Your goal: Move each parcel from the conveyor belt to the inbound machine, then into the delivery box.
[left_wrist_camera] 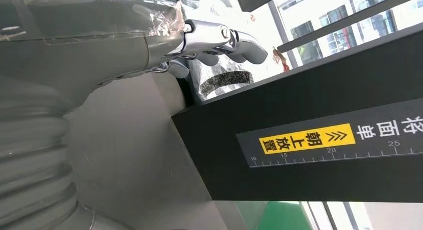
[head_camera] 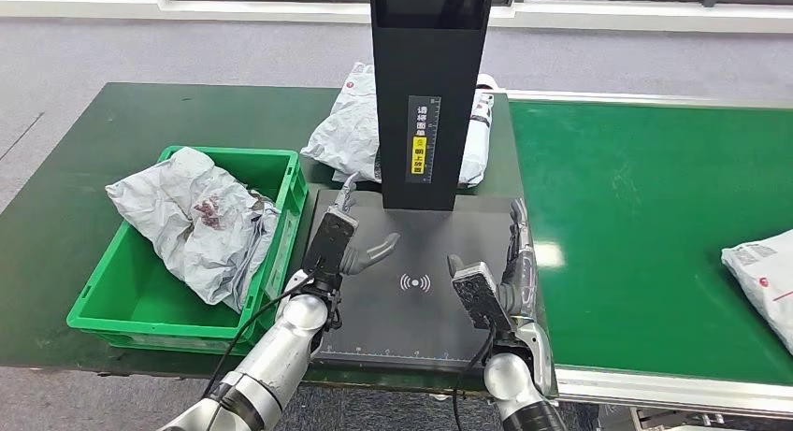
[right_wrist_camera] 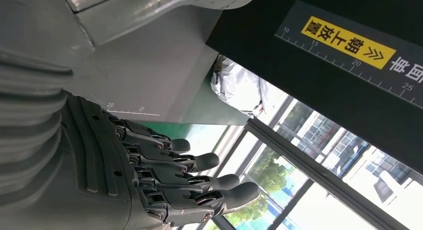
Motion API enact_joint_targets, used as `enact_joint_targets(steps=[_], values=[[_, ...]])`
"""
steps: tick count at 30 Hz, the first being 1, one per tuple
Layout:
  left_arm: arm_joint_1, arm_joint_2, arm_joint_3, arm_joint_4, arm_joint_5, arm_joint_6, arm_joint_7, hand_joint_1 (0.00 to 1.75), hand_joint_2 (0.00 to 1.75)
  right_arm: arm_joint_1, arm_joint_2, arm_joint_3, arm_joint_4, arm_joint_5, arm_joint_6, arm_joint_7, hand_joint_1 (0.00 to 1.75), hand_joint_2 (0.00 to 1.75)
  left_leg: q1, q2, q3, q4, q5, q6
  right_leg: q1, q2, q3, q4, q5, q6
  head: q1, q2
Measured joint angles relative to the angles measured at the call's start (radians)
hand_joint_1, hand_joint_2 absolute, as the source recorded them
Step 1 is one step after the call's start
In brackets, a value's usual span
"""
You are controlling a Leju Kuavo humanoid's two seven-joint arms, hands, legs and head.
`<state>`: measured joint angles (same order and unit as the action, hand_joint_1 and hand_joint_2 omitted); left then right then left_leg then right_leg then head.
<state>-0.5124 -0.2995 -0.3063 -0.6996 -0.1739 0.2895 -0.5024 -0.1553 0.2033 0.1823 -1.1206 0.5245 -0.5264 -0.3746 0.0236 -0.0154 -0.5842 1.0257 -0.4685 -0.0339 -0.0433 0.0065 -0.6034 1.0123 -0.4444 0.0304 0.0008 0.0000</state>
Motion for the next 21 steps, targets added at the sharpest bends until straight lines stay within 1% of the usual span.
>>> enact_joint_targets(steps=[5,9,11,17,19,21], values=[[-0.001,0.0,0.0,0.004,0.004,0.013,0.0,0.0,1.75,-0.001,0.0,0.0,0.004,-0.001,-0.002,0.001,0.0,1.75,0.0,0.0,0.0,0.0,0.0,0.0,0.0,0.0,0.0,0.0,0.0,0.0,0.0,0.0],[-0.006,-0.001,0.0,0.019,0.013,0.087,-0.011,0.0,1.75,-0.008,-0.004,-0.002,0.018,-0.004,-0.016,-0.008,0.0,1.75,0.0,0.0,0.0,0.0,0.0,0.0,0.0,0.0,0.0,0.0,0.0,0.0,0.0,0.0],[-0.008,-0.003,0.0,0.031,0.014,0.123,-0.025,0.0,1.75,-0.015,-0.006,-0.004,0.034,-0.017,-0.018,-0.03,0.0,1.75,0.0,0.0,0.0,0.0,0.0,0.0,0.0,0.0,0.0,0.0,0.0,0.0,0.0,0.0],[-0.003,-0.008,0.0,0.042,-0.017,0.184,-0.049,0.0,1.75,-0.024,-0.005,-0.005,0.069,-0.08,-0.01,-0.09,0.0,1.75,0.0,0.0,0.0,0.0,0.0,0.0,0.0,0.0,0.0,0.0,0.0,0.0,0.0,0.0],[0.011,-0.013,0.001,0.031,-0.003,0.2,-0.068,0.0,1.75,-0.017,0.004,-0.005,0.066,-0.127,0.007,-0.126,0.0,1.75,0.0,0.0,0.0,0.0,0.0,0.0,0.0,0.0,0.0,0.0,0.0,0.0,0.0,0.0],[0.044,-0.029,-0.003,0.002,0.046,0.237,-0.094,0.0,1.75,0.008,0.028,-0.001,0.043,-0.194,0.011,-0.174,0.0,1.75,0.0,0.0,0.0,0.0,0.0,0.0,0.0,0.0,0.0,0.0,0.0,0.0,0.0,0.0]])
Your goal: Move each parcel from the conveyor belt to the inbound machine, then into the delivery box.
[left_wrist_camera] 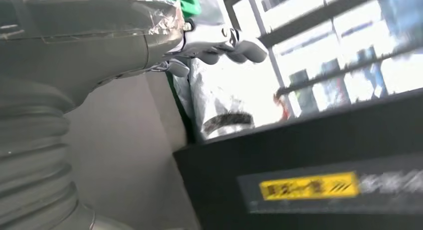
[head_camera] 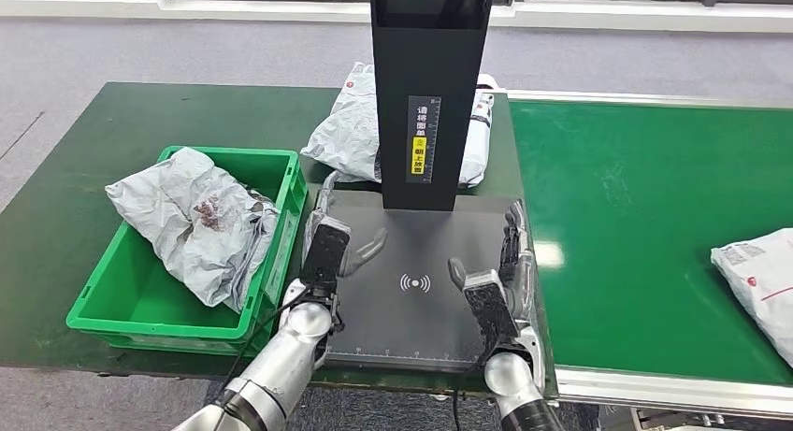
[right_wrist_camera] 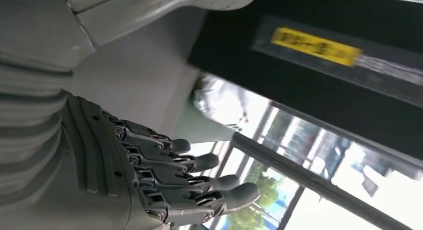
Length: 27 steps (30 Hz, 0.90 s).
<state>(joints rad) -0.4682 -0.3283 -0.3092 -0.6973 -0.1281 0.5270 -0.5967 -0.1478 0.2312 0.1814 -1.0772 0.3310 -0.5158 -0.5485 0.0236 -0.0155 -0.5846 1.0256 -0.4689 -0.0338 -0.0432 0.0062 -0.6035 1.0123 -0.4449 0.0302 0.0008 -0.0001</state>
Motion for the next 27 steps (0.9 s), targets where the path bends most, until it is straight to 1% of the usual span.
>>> enact_joint_targets(steps=[1,3,6,9,14,27], values=[[0.019,-0.009,-0.007,-0.016,0.022,0.031,-0.009,0.0,1.75,0.015,0.014,0.007,-0.017,-0.025,-0.01,-0.011,0.0,1.75,0.0,0.0,0.0,0.0,0.0,0.0,0.0,0.0,0.0,0.0,0.0,0.0,0.0,0.0],[0.042,-0.021,-0.029,-0.037,0.05,0.09,-0.024,0.0,1.75,0.039,0.033,0.029,-0.047,-0.049,-0.036,-0.006,0.0,1.75,0.0,0.0,-0.001,0.0,0.0,0.0,0.0,0.0,-0.001,0.0,0.0,0.0,0.0,0.0],[0.046,-0.023,-0.047,-0.053,0.059,0.121,-0.046,0.0,1.75,0.053,0.039,0.055,-0.066,-0.075,-0.053,0.0,0.0,1.75,0.0,0.0,-0.002,0.0,0.0,0.0,0.0,0.0,-0.002,0.0,-0.001,0.0,0.0,0.0],[0.046,-0.023,-0.048,-0.06,0.064,0.119,-0.057,0.0,1.75,0.054,0.04,0.067,-0.067,-0.097,-0.047,-0.01,0.0,1.75,0.0,0.0,-0.002,0.0,0.0,0.0,0.0,0.0,-0.002,0.0,0.0,0.0,0.0,0.0],[0.047,-0.023,-0.048,-0.061,0.075,0.09,-0.065,0.0,1.75,0.05,0.041,0.069,-0.066,-0.113,-0.039,-0.029,0.0,1.75,0.0,0.0,-0.002,0.0,0.0,0.0,0.0,0.0,-0.002,0.0,0.001,0.001,0.0,0.0],[0.046,-0.023,-0.049,-0.058,0.074,0.089,-0.075,0.0,1.75,0.042,0.041,0.069,-0.064,-0.127,-0.045,-0.045,0.0,1.75,0.0,0.0,-0.002,0.0,0.0,0.0,0.0,0.0,-0.002,0.0,0.001,0.001,0.0,0.0]])
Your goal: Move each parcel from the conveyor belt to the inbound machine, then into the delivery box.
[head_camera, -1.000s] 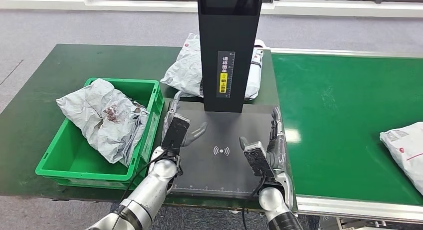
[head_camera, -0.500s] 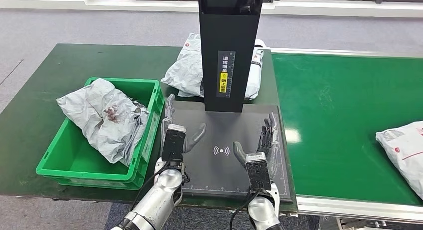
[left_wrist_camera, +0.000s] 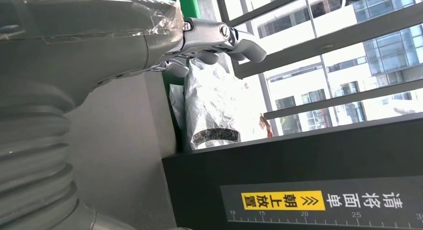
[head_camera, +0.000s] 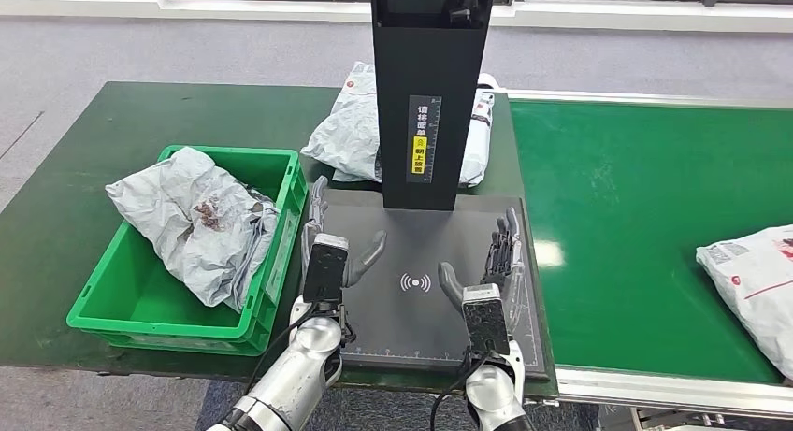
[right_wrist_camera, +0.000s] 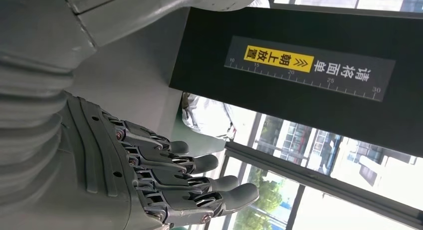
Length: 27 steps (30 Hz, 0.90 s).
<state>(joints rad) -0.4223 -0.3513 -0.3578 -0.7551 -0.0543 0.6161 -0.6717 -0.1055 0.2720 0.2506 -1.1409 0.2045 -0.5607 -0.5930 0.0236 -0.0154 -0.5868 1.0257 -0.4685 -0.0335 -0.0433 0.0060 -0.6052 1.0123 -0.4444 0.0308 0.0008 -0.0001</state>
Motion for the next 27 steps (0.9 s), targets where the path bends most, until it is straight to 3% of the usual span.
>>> enact_joint_targets(steps=[27], values=[[-0.003,0.0,-0.001,0.024,-0.009,0.001,-0.004,0.0,1.75,-0.005,0.0,0.0,0.019,-0.034,-0.017,-0.026,0.0,1.75,0.0,0.0,0.0,0.0,0.0,0.0,0.0,0.0,0.0,0.0,0.0,0.0,0.0,0.0]])
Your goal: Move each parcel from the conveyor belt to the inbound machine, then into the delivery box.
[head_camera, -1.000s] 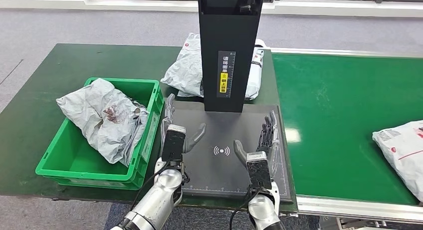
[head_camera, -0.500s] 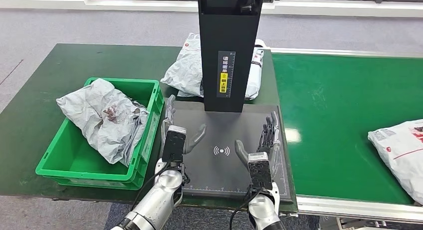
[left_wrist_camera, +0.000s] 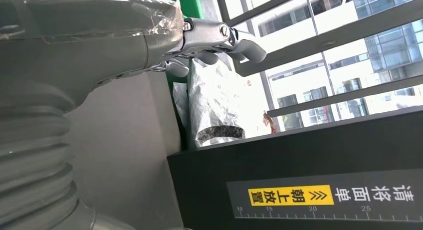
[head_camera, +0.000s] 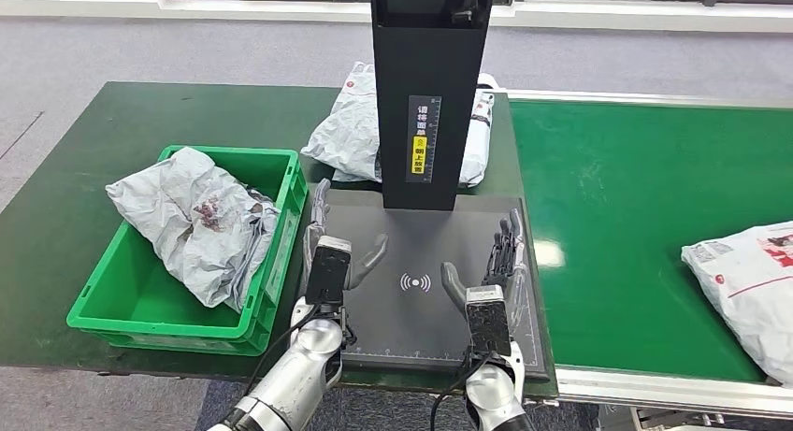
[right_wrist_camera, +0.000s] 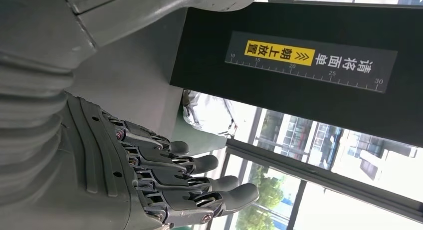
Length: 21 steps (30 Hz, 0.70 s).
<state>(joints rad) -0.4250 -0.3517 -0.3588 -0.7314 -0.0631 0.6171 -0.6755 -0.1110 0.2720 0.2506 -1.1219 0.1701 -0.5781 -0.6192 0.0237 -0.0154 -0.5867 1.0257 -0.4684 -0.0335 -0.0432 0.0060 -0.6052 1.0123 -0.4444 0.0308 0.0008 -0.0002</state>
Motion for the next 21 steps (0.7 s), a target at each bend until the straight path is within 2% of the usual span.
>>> enact_joint_targets(steps=[14,21], values=[[-0.001,0.0,-0.001,0.016,-0.003,0.002,0.0,0.0,1.75,-0.004,-0.01,0.0,0.009,0.008,-0.039,0.016,0.0,1.75,0.0,0.0,0.0,0.0,0.0,0.0,0.0,0.0,0.0,0.0,0.0,0.0,0.0,0.0],[-0.001,0.0,0.0,0.016,-0.016,0.002,-0.001,0.0,1.75,-0.027,-0.033,-0.018,0.03,0.163,-0.1,0.088,0.0,1.75,0.0,0.0,0.0,0.0,0.0,0.0,0.0,0.0,0.0,0.0,0.0,0.0,0.0,0.0]])
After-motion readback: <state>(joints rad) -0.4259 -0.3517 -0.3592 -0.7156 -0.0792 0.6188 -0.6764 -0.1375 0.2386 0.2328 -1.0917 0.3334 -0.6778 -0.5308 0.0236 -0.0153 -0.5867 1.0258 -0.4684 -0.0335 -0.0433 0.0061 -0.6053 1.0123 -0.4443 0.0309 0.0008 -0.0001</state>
